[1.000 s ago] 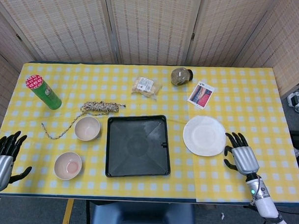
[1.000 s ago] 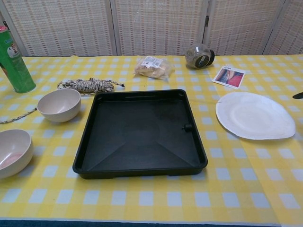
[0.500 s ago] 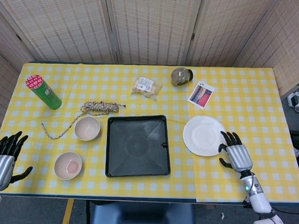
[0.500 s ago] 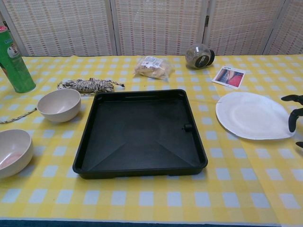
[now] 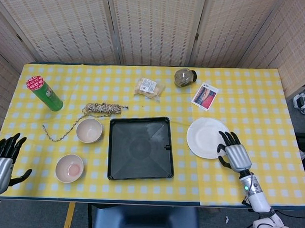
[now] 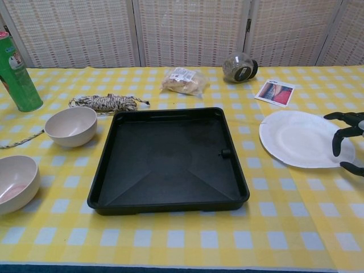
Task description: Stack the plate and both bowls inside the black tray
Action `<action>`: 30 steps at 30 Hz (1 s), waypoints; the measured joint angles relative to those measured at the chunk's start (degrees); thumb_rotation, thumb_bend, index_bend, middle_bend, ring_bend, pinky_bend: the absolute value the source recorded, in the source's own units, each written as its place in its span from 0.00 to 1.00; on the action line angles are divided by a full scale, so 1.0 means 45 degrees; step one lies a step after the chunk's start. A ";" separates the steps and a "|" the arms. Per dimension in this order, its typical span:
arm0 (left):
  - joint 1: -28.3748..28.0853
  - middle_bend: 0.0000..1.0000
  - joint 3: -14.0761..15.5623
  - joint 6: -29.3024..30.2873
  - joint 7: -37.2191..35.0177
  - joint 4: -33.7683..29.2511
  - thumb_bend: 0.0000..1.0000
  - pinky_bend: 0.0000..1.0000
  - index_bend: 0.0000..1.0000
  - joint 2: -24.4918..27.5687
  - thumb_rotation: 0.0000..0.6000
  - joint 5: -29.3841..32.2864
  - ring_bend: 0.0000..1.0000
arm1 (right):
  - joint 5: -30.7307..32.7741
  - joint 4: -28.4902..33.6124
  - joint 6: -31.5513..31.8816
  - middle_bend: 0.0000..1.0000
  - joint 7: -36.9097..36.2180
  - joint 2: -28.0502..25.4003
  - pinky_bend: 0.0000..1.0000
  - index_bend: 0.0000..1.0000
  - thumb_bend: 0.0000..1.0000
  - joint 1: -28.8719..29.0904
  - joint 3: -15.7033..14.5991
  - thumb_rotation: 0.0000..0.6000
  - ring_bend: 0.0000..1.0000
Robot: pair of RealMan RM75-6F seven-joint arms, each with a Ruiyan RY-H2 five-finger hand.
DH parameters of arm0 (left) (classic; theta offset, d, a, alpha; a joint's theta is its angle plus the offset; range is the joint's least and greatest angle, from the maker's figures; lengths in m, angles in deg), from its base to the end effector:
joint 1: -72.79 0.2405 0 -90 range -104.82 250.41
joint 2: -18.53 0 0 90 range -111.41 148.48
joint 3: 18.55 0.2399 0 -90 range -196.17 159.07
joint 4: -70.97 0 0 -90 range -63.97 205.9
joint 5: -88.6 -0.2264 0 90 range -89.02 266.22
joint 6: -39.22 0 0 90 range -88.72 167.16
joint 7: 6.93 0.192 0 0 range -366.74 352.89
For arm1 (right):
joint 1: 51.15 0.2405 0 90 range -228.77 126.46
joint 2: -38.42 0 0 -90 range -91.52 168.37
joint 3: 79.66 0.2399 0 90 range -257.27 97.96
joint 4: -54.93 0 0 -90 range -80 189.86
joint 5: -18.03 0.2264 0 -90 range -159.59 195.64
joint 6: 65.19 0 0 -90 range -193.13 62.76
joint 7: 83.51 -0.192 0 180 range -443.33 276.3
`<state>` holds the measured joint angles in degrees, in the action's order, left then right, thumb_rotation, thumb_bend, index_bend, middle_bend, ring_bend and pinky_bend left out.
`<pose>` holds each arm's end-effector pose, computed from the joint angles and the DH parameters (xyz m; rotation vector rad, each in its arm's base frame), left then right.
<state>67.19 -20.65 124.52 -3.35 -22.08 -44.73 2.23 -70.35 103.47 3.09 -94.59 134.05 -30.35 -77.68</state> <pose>-0.2984 0.2299 0.1380 -1.4239 -0.8482 -0.8664 -0.3244 -0.3220 -0.0150 1.6774 -0.9221 0.8517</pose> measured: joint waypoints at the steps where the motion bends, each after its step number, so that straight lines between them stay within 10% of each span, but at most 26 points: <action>1: 0.0004 0.00 -0.0001 0.0007 0.0003 -0.0007 0.26 0.00 0.00 0.0006 1.00 -0.0001 0.00 | -0.0012 0.0005 0.0019 0.09 -0.0020 0.0001 0.00 0.52 0.42 0.0002 -0.0016 1.00 0.05; 30: 0.0077 0.00 0.0072 0.0037 0.0168 -0.0241 0.27 0.00 0.00 0.0026 1.00 -0.0053 0.00 | 0.0045 -0.0159 0.0083 0.07 -0.0024 0.0092 0.00 0.52 0.43 -0.0110 -0.0283 1.00 0.05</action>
<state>67.53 -20.32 124.69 -2.59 -23.17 -44.61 1.99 -70.15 102.76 3.46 -94.70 134.46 -30.84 -78.95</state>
